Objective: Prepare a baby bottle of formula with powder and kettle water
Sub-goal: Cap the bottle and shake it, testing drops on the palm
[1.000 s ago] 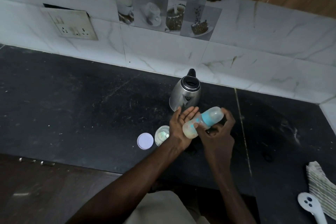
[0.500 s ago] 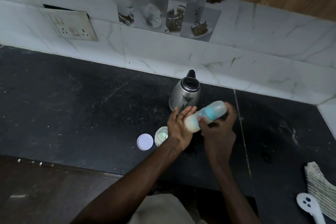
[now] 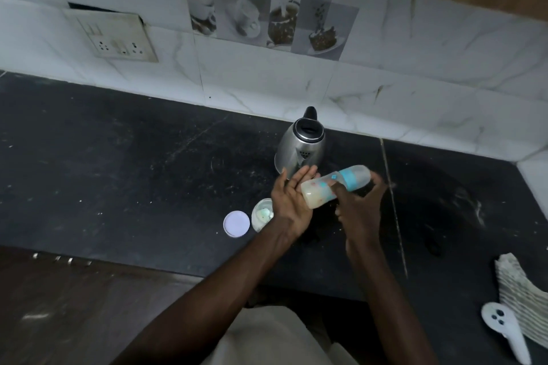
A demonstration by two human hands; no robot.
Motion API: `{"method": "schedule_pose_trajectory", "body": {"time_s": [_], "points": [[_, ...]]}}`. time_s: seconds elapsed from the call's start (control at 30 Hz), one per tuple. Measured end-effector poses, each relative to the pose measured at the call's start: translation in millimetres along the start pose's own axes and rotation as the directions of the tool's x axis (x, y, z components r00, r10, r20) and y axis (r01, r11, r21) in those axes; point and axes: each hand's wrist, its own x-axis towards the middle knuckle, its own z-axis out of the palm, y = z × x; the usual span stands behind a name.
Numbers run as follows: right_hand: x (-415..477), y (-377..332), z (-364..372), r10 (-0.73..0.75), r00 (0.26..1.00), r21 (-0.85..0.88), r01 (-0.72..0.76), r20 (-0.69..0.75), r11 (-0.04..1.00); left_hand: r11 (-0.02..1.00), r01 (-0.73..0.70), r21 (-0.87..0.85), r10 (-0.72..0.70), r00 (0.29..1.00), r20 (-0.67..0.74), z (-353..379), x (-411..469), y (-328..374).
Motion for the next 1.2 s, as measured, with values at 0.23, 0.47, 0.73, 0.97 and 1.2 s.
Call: {"method": "schedule_pose_trajectory", "body": {"time_s": [0.23,0.47,0.73,0.97,1.2], "points": [[10,11,-8,0.263,0.951,0.129,-0.284,0.162,0.950,1.000,0.026,0.005,-0.026,0.999,0.037,10,-2,-5],[13,8,-11,0.265,0.944,0.096,-0.288,0.198,0.953,0.999,0.044,-0.006,-0.044,0.998,0.039,7,-3,-7],[18,-29,-32,-0.337,0.939,-0.213,0.343,0.064,0.915,0.996,-0.008,0.089,0.011,1.000,-0.028,3,-8,-3],[3,-12,-24,-0.301,0.947,-0.210,0.319,0.114,0.924,0.997,-0.014,0.074,0.018,0.999,-0.048,5,-8,-2],[19,-12,-40,-0.265,0.961,-0.118,0.273,0.076,0.955,0.999,0.007,0.036,-0.006,1.000,-0.023,8,-8,-6]]}}
